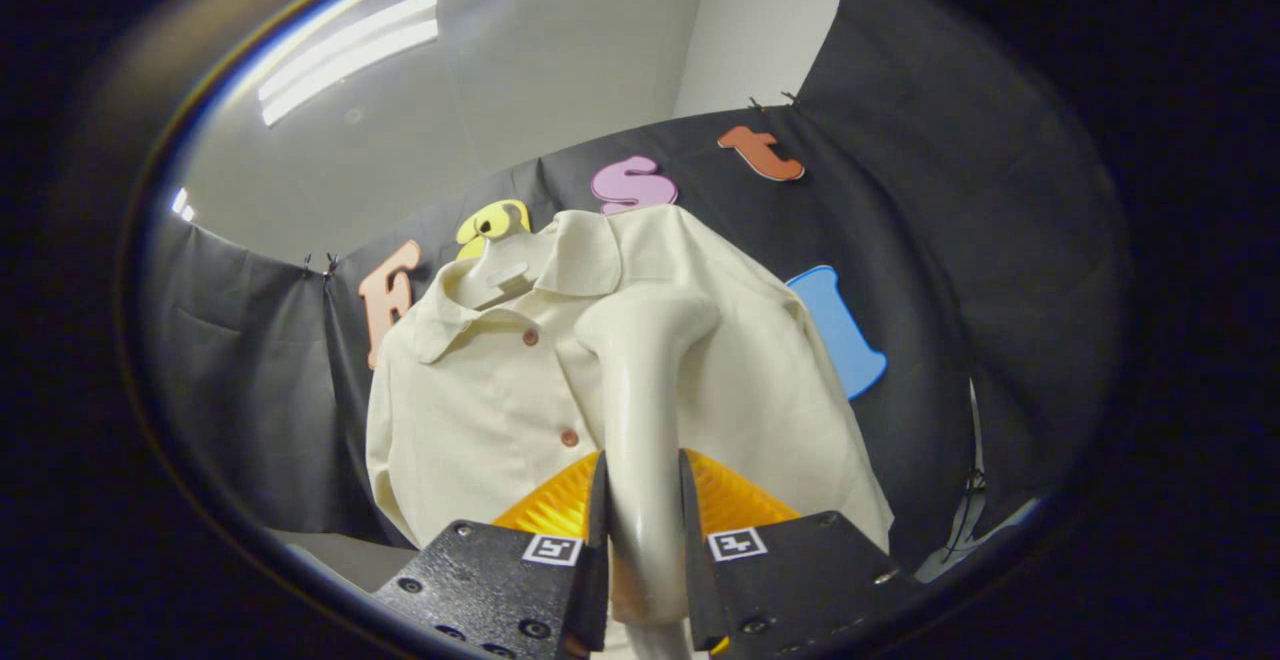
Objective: Iron the clothes twice with a garment steamer, once on the left side and once on the right side.
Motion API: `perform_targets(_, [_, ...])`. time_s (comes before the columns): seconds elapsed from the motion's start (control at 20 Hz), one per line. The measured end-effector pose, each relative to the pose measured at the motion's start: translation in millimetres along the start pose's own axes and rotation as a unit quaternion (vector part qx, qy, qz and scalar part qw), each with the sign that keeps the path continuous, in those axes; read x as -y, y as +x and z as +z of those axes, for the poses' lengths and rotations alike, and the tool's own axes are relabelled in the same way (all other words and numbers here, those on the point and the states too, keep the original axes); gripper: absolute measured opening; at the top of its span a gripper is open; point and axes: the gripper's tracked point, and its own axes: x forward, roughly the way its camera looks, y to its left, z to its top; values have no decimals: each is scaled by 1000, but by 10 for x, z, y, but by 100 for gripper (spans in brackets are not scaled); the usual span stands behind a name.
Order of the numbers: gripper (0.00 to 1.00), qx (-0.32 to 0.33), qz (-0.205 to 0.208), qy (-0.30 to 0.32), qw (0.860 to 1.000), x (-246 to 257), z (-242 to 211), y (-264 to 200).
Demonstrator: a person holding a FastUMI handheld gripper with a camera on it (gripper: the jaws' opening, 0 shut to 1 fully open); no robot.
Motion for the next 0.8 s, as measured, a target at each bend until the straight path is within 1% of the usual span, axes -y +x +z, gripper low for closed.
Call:
perform_targets(0.3, [31,-17,-19,43,999,345,-428,-253])
perform_targets(0.8, [32,-62,-42,57,996,681,-1145,-641])
